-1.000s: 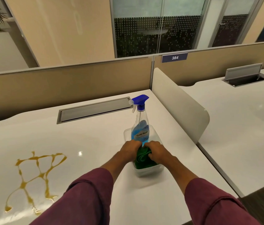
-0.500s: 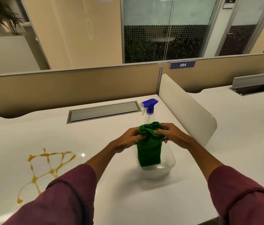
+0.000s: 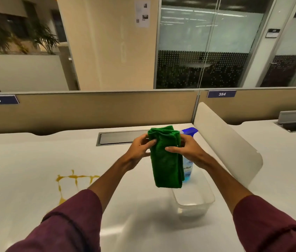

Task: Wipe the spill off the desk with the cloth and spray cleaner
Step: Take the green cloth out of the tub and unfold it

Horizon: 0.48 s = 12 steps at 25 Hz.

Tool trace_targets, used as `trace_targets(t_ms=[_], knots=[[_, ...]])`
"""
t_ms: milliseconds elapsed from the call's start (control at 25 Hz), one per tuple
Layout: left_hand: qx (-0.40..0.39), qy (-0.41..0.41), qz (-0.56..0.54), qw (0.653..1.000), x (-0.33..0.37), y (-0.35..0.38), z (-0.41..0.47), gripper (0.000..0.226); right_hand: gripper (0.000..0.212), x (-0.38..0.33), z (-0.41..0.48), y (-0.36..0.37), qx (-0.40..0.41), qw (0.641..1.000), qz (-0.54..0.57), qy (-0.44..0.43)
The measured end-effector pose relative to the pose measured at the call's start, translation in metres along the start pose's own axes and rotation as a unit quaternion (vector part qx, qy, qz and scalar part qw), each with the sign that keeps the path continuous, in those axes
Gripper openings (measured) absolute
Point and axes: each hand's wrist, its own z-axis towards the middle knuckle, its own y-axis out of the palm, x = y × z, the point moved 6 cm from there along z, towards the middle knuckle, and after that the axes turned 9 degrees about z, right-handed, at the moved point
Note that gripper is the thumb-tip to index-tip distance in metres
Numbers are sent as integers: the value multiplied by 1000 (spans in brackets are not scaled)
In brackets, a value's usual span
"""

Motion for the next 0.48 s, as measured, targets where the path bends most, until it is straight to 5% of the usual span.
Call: trace_targets(t_ms=[120,160,320,480], knots=[[238,17,99,966,0,-44,-19,23,38,-8,19,30,80,995,-58,-31],[256,19,93,962,0,-53,-25,22,36,-11,24,42,105,987,-105,-56],[57,12,-30,998,-6,-51,-34,32,39,-23,35,98,91,971,-183,-121],[65,24,-97,993,-8,-84,-50,32,47,-27,40,136,28,978,-166,-126]])
